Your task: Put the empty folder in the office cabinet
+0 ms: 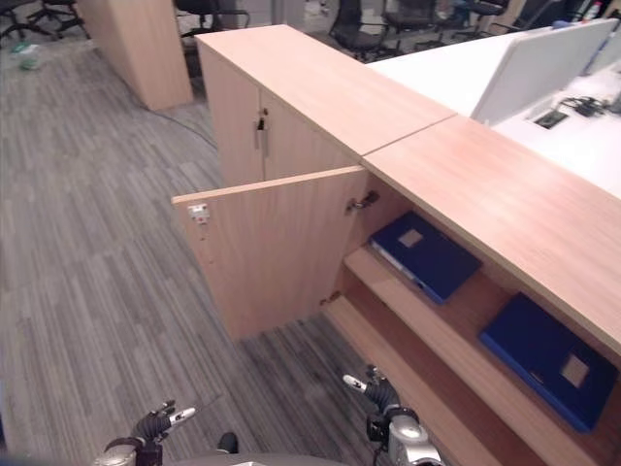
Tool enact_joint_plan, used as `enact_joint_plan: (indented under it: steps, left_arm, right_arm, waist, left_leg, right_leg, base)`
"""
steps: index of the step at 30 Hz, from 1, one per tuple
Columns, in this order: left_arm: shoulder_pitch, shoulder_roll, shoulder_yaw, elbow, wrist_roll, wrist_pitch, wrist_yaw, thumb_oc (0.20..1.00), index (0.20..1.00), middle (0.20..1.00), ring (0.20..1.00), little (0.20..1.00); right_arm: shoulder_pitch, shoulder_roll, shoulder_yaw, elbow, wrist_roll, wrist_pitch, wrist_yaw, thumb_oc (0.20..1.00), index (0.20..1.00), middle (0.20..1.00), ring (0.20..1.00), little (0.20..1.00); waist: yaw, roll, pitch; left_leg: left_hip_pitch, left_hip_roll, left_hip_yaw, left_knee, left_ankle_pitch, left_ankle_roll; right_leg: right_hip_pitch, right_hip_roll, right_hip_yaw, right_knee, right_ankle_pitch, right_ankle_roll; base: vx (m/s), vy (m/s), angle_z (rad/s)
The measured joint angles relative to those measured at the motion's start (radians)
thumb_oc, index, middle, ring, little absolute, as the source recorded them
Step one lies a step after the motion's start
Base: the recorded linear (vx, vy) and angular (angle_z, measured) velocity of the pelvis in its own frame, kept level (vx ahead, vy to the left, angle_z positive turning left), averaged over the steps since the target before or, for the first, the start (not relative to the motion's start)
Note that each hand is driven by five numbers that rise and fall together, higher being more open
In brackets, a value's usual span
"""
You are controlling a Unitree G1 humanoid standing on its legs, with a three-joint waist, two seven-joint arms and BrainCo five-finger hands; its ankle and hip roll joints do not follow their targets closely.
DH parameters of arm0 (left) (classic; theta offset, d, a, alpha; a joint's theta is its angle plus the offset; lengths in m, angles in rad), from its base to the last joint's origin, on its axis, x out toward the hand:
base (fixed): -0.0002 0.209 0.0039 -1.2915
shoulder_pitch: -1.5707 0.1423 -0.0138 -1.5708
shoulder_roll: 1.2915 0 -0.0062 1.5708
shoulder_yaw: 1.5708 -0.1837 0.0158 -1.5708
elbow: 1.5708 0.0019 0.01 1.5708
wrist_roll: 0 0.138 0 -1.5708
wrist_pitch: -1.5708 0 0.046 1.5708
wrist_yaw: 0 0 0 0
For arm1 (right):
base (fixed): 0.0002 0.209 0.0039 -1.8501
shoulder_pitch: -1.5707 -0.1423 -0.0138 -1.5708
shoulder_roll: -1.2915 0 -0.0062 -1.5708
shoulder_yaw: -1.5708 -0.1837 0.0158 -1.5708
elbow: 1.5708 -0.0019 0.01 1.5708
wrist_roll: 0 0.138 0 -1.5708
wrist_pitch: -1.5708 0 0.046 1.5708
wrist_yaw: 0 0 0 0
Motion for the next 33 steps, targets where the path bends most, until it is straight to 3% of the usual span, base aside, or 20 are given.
enact_joint_plan:
  steps: [2,6,7,8,9,10,11,12,15,17,24,30,33]
  left_arm:
    - [-0.015,0.006,0.002,0.001,0.008,0.008,-0.003,1.000,1.000,1.000,1.000,1.000]
    - [-0.017,-0.011,0.005,-0.007,0.008,0.003,0.000,1.000,1.000,1.000,1.000,1.000]
    - [-0.020,-0.019,0.004,-0.014,0.007,0.001,-0.001,1.000,1.000,1.000,1.000,1.000]
    - [-0.016,-0.012,0.007,-0.015,0.007,-0.001,-0.001,1.000,1.000,1.000,1.000,1.000]
    - [-0.016,-0.001,0.006,-0.015,0.006,-0.001,-0.002,1.000,1.000,1.000,1.000,1.000]
    - [-0.009,0.001,0.003,-0.002,0.007,-0.002,-0.002,1.000,1.000,1.000,1.000,1.000]
    - [-0.009,-0.001,0.002,0.008,0.007,-0.002,-0.003,1.000,1.000,1.000,1.000,1.000]
    - [-0.006,-0.013,0.002,0.021,0.007,-0.001,-0.001,1.000,1.000,1.000,1.000,1.000]
    - [0.043,-0.030,0.002,0.023,0.008,0.003,0.000,1.000,1.000,1.000,1.000,1.000]
    - [0.046,-0.031,0.001,0.022,0.008,0.003,0.000,1.000,1.000,1.000,1.000,1.000]
    - [0.033,-0.032,-0.001,-0.014,0.009,-0.002,0.006,1.000,1.000,1.000,1.000,1.000]
    - [0.033,-0.032,-0.006,-0.019,0.009,-0.003,0.008,1.000,1.000,1.000,1.000,1.000]
    - [0.046,-0.034,-0.025,-0.018,0.009,-0.003,0.018,1.000,1.000,1.000,1.000,1.000]
  right_arm:
    - [-0.010,0.004,-0.030,0.011,-0.001,0.002,-0.004,1.000,1.000,1.000,1.000,1.000]
    - [-0.010,-0.020,0.002,0.041,-0.008,0.016,-0.001,1.000,1.000,1.000,1.000,1.000]
    - [0.000,-0.017,0.006,0.042,-0.008,0.018,0.002,1.000,1.000,1.000,1.000,1.000]
    - [0.009,-0.014,0.015,0.040,-0.008,0.018,0.003,1.000,1.000,1.000,1.000,1.000]
    - [0.013,-0.014,0.024,0.043,-0.008,0.019,0.002,1.000,1.000,1.000,1.000,1.000]
    - [0.026,-0.014,0.025,0.054,-0.008,0.016,0.001,1.000,1.000,1.000,1.000,1.000]
    - [0.028,-0.014,0.026,0.072,-0.008,0.015,0.001,1.000,1.000,1.000,1.000,1.000]
    - [0.029,-0.021,0.025,0.084,-0.008,0.016,0.001,1.000,1.000,1.000,1.000,1.000]
    - [0.025,-0.024,0.000,0.110,-0.008,0.017,0.002,1.000,1.000,1.000,1.000,1.000]
    - [0.034,-0.026,0.000,0.110,-0.008,0.018,0.002,1.000,1.000,1.000,1.000,1.000]
    - [0.088,-0.024,0.000,0.111,-0.009,0.020,0.002,1.000,1.000,1.000,1.000,1.000]
    - [0.104,-0.024,0.000,0.111,-0.009,0.021,0.002,1.000,1.000,1.000,1.000,1.000]
    - [0.121,-0.024,0.000,0.111,-0.010,0.021,0.003,1.000,1.000,1.000,1.000,1.000]
  waist:
    - [0.021,-0.003,0.014]
    - [0.023,0.061,0.044]
    - [0.021,0.081,0.054]
    - [0.017,0.085,0.053]
    - [0.016,0.079,0.055]
    - [0.017,0.053,0.046]
    - [0.008,0.037,0.038]
    - [-0.001,0.037,0.032]
    - [0.000,0.068,0.014]
    - [-0.001,0.073,0.010]
    - [-0.007,0.038,-0.035]
    - [-0.007,0.039,-0.045]
    - [-0.006,0.056,-0.066]
  left_leg:
    - [-0.032,-0.007,0.001,0.042,-0.013,0.007]
    - [-0.019,-0.004,-0.032,0.043,-0.037,0.034]
    - [0.004,0.007,-0.060,0.017,-0.019,0.056]
    - [0.004,0.017,-0.084,0.001,-0.004,0.064]
    - [0.000,0.019,-0.095,-0.005,0.009,0.063]
    - [-0.005,-0.006,-0.121,-0.007,0.013,0.062]
    - [-0.009,-0.030,-0.134,-0.013,0.014,0.060]
    - [-0.007,-0.042,-0.145,-0.014,0.015,0.057]
    - [-0.006,-0.038,-0.140,-0.010,0.009,0.043]
    - [-0.003,-0.038,-0.141,-0.012,0.009,0.039]
    - [0.027,-0.039,-0.158,-0.014,0.002,0.029]
    - [0.026,-0.039,-0.161,-0.014,-0.005,0.025]
    - [0.025,-0.040,-0.165,-0.014,-0.008,0.028]
  right_leg:
    - [-0.018,-0.013,0.003,0.063,0.002,0.017]
    - [-0.106,-0.037,0.028,0.274,0.059,0.023]
    - [-0.140,0.000,0.084,0.313,-0.038,0.057]
    - [-0.143,0.070,0.145,0.286,-0.103,0.060]
    - [-0.143,0.113,0.167,0.253,-0.124,0.050]
    - [-0.122,0.173,0.177,0.124,-0.127,0.021]
    - [-0.101,0.186,0.179,0.047,-0.112,-0.003]
    - [-0.090,0.184,0.173,0.027,-0.103,-0.070]
    - [-0.064,0.197,0.183,-0.037,-0.088,-0.062]
    - [-0.040,0.200,0.176,-0.066,-0.066,-0.060]
    - [0.020,0.205,0.154,-0.115,-0.053,-0.076]
    - [0.018,0.204,0.153,-0.120,-0.056,-0.076]
    - [0.018,0.203,0.149,-0.121,-0.057,-0.076]
  base:
    - [-0.03,0.257,0.10]
    - [0.05,0.172,0.16]
    - [0.08,0.083,0.43]
    - [0.08,0.042,0.47]
    - [0.10,0.033,0.66]
    - [0.08,-0.008,0.72]
    - [0.05,-0.012,0.74]
    - [0.09,-0.016,0.53]
    - [0.07,-0.020,0.08]
    - [0.07,-0.015,0.03]
    - [0.03,-0.018,0.06]
    - [0.00,-0.006,0.01]
    - [0.01,-0.024,0.03]
